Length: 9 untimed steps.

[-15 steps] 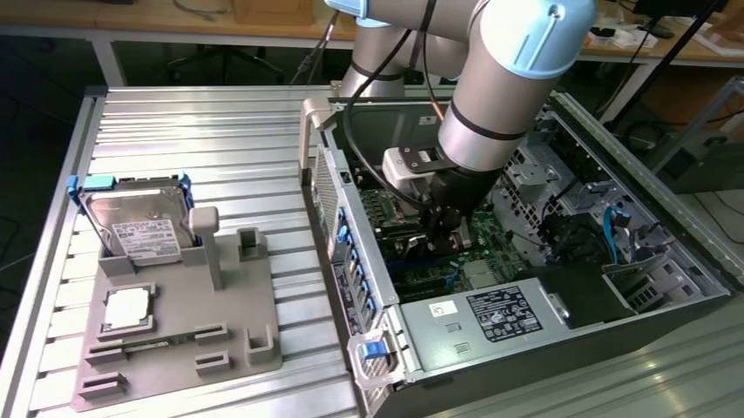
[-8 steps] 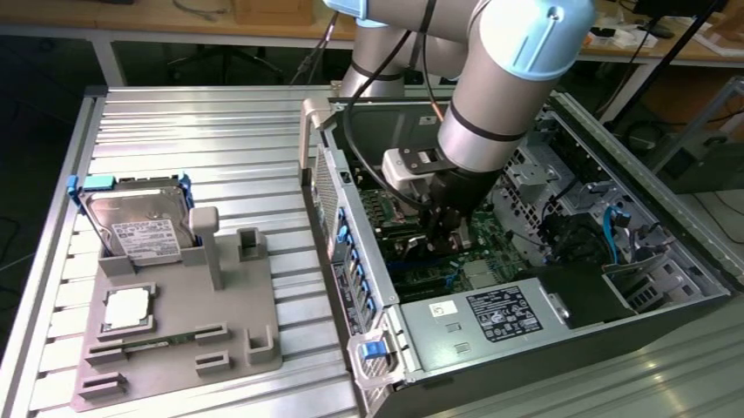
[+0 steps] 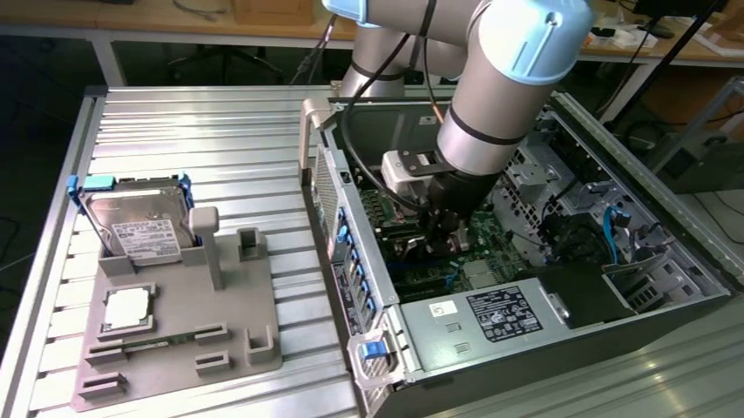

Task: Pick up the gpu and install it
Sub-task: 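Insert the gpu into the slot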

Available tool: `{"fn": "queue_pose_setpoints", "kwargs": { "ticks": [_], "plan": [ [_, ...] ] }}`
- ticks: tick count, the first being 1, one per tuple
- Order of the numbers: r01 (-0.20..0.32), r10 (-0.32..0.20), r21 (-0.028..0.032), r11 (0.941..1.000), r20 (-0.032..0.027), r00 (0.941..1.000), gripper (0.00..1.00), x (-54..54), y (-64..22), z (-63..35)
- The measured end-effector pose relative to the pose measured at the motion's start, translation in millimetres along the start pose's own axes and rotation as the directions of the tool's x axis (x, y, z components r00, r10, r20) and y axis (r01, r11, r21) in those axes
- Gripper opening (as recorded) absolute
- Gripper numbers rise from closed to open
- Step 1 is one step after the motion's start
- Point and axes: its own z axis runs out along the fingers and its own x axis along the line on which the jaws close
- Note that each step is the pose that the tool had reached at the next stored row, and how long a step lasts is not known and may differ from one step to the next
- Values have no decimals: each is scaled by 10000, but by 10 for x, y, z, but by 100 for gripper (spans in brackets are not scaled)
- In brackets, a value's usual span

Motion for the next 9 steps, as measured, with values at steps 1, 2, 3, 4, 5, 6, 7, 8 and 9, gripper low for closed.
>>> {"fn": "queue_pose_setpoints", "kwargs": {
  "ticks": [1,2,3,4,5,6,7,8,9],
  "plan": [
    [-78,78,1,10000,9,10000,27,-1,0,-17],
    [-174,174,-1,9998,9,9998,27,-1,0,-30],
    [-175,175,0,9998,10,9998,27,-1,0,-30],
    [-174,174,0,9998,9,9998,27,-1,0,-30],
    [-190,190,0,9998,7,9998,27,0,0,-29],
    [-227,227,0,9997,5,9997,27,0,0,-25],
    [-284,284,3,9996,6,9996,27,0,1,-17],
    [-335,335,6,9994,5,9994,27,0,2,-12],
    [-378,378,9,9993,4,9993,27,-1,4,-7]
  ]
}}
